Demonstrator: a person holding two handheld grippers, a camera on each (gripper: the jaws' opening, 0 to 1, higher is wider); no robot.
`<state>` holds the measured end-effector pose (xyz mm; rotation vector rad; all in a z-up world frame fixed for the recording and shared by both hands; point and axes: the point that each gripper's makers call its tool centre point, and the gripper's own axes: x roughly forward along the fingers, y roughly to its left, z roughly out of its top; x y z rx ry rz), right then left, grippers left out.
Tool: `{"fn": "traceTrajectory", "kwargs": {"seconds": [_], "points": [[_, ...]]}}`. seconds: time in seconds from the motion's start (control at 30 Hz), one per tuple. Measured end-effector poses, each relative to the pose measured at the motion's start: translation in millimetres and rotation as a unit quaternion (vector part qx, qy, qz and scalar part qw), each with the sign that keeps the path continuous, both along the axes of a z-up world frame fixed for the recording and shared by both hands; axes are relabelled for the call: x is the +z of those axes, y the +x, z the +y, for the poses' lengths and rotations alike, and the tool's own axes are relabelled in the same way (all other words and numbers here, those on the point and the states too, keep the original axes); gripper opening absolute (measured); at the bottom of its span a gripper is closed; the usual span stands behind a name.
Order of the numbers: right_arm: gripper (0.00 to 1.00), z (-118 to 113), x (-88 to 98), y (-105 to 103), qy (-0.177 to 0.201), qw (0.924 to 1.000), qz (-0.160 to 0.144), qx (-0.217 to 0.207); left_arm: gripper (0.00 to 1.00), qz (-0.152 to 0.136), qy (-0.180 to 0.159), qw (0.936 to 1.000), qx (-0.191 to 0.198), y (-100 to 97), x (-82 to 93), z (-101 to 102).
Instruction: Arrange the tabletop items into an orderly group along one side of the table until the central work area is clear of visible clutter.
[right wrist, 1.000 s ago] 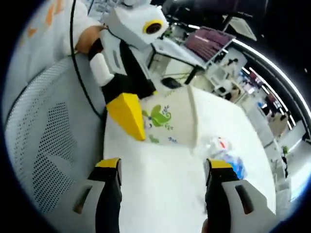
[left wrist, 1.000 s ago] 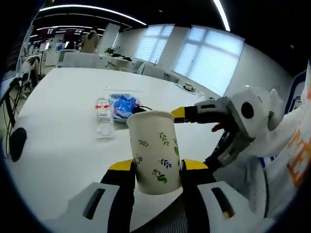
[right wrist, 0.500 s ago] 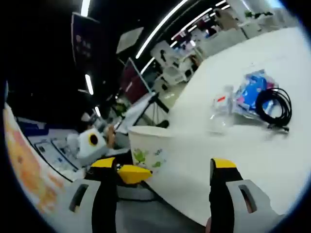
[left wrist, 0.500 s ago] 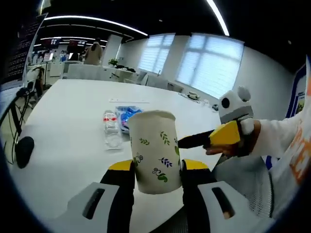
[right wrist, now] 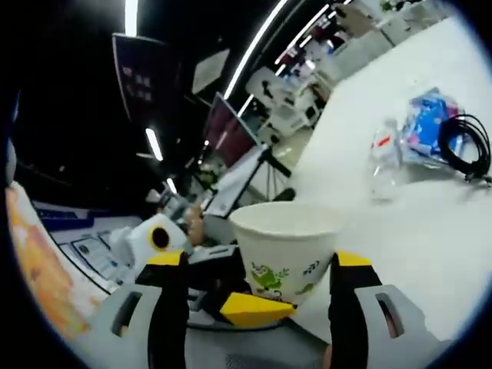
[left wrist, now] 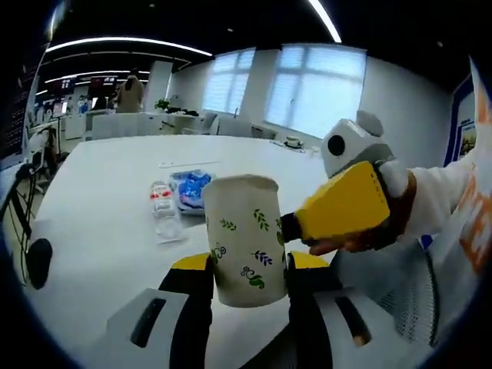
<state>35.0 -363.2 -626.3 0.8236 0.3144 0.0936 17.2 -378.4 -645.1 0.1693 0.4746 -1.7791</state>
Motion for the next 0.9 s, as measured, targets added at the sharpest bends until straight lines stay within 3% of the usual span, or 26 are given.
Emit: {"fn": "traceTrajectory", "kwargs": {"seconds": [0.07,0.17,0.33,0.47,0.6,0.67,0.9], "points": [[0.70,1,-9.9,-1,0.004,0.9998,0.019,0.000,0.37,-0.009,-0.005,1.0000,-0.002,-0.9,1.1,0],[0.66,2,-8.0,2,0.027,0.9995,0.012,-0.007,0.37,-0.017,-0.003,0.9997,-0.014,-6.4,-0.2,-1],[0.47,-11,-9.5,-1,-0.004,0.9997,0.013,-0.021,0.37,-0.014,-0.003,0.9999,-0.009,-2.0,-0.4,-1],[0.46,-9,-9.8,-3,-0.020,0.9996,0.021,-0.002,0.37,-0.031,-0.004,0.9994,-0.014,-5.3,-1.4,-1],[0.44,-7,-12.5,-3,-0.086,0.9955,0.034,0.018,0.38,-0.042,0.001,0.9990,-0.017,-4.7,-5.0,-2],[0.43,-7,-11.6,-2,-0.102,0.9941,0.033,0.017,0.38,-0.044,0.001,0.9990,-0.013,-3.5,-4.6,-2],[0.42,-9,-15.1,0,-0.115,0.9929,0.031,0.006,0.38,-0.067,0.010,0.9977,-0.007,-0.5,-9.4,-2]]}}
